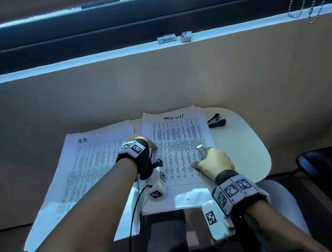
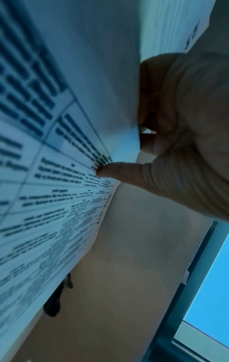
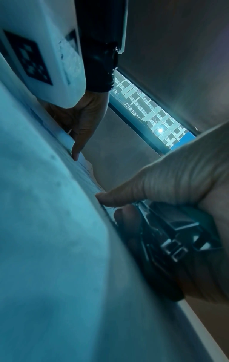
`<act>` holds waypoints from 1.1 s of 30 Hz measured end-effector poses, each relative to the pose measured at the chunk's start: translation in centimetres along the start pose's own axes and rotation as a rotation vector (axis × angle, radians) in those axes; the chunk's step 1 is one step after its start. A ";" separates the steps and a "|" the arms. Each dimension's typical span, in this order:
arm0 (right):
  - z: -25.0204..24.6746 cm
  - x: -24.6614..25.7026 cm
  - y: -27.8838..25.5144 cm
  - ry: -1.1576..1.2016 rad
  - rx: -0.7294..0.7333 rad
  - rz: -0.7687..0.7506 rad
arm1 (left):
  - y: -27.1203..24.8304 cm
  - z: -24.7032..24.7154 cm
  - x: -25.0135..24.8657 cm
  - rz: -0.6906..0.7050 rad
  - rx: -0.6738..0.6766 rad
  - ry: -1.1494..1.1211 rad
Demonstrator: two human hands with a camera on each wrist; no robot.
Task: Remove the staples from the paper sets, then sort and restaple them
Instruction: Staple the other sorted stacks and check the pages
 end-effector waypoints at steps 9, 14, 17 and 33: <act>0.0 0.0 -0.1 -0.012 -0.001 0.002 | -0.5 2.0 -1.0 0.057 -0.135 0.061; 0.0 0.1 -0.1 -0.020 -0.011 -0.002 | 0.3 2.6 -1.4 0.068 -0.225 0.106; 0.0 0.1 -0.1 -0.030 -0.013 -0.004 | 0.1 2.8 -1.6 0.093 -0.243 0.057; 0.2 0.0 0.0 -0.043 -0.025 -0.013 | -4.0 0.5 -1.3 0.123 0.278 -0.281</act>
Point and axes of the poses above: each hand's wrist, its own y-axis towards the middle knuckle, its own z-axis out of the palm, x = y × z, the point moved 2 cm from there along y, towards the middle knuckle, and after that the axes turned 11 degrees about -y, right-handed, at the moved point
